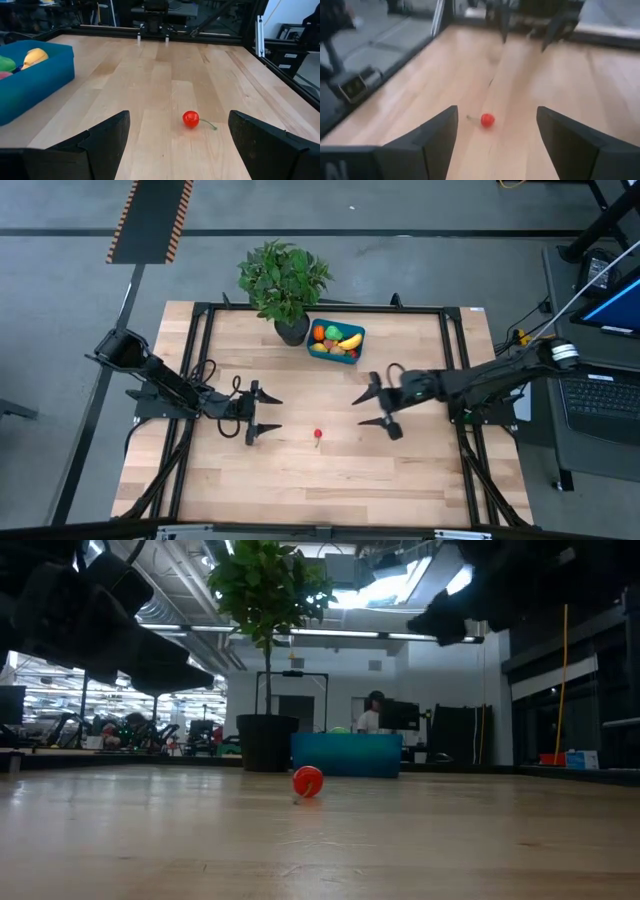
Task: Pick and placing Produce into tupperware
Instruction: Put the red cherry into the blue container
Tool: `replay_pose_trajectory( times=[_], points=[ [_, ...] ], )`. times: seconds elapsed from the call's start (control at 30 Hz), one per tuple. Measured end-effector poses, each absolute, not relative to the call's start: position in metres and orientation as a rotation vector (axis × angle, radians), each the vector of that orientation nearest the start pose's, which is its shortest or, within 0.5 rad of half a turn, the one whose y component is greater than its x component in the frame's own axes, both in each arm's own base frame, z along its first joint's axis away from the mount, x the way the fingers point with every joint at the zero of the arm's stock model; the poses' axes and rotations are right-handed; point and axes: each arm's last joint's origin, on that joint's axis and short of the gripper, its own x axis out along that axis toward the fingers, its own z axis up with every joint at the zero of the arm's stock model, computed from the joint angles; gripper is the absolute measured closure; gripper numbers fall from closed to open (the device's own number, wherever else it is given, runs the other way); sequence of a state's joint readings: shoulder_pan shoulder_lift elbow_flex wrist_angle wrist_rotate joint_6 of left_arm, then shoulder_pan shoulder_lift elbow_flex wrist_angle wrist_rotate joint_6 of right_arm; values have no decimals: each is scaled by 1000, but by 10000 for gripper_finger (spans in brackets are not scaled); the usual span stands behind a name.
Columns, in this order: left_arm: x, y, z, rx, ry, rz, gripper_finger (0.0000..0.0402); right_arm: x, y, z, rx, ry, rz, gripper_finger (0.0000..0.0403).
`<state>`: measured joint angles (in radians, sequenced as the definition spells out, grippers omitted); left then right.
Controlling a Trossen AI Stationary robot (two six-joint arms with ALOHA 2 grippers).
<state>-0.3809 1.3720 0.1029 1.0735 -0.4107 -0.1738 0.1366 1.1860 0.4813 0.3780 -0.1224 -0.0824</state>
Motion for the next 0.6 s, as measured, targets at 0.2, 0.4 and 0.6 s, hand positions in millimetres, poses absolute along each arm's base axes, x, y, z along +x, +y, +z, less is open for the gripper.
replay_pose_trajectory(
  times=[0.2, 0.4, 0.6],
  points=[
    [181, -60, 127, -93, 189, 46, 72, 275, 44, 196, -118, 552, 363, 131],
    [180, -60, 125, -84, 209, 47, 72, 316, 52, 193, -98, 748, 470, 131],
    [180, -60, 124, -80, 218, 48, 72, 353, 59, 193, -216, 891, 545, 131]
  ],
)
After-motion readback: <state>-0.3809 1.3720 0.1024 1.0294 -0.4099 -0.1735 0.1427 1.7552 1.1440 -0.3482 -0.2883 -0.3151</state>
